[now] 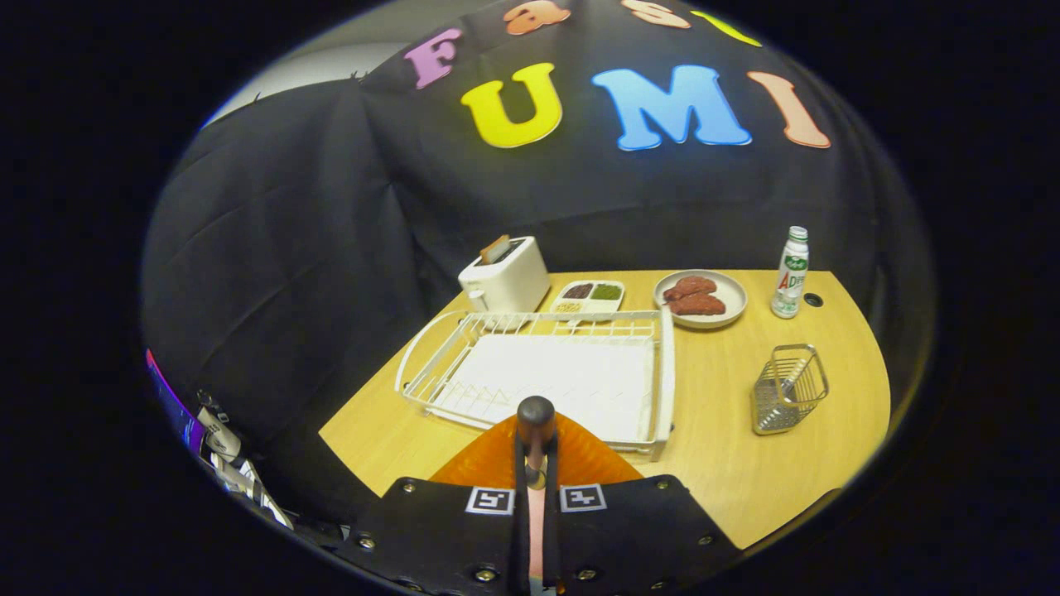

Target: Take the plate from the dish rack, then take the spoon from the basket and place it into the plate.

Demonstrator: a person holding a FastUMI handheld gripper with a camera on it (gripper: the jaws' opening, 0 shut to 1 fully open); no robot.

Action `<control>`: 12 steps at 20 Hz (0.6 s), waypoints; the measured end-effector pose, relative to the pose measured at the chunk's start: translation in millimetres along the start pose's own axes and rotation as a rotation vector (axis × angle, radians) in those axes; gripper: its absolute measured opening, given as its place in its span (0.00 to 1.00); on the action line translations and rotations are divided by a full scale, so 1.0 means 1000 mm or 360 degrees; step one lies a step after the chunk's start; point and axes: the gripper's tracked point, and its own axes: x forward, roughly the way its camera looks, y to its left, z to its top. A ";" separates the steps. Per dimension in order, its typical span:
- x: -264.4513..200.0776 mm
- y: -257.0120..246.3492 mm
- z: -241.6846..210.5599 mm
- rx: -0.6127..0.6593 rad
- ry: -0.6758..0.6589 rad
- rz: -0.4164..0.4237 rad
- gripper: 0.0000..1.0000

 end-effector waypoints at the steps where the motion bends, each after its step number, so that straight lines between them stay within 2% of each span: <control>1: 0.006 0.011 -0.011 -0.0026 0.0033 0.0013 0.06; 7: 0.035 0.056 -0.055 -0.0148 0.0143 0.0053 0.06; 12: 0.045 0.070 -0.075 -0.0221 0.0159 0.0042 0.06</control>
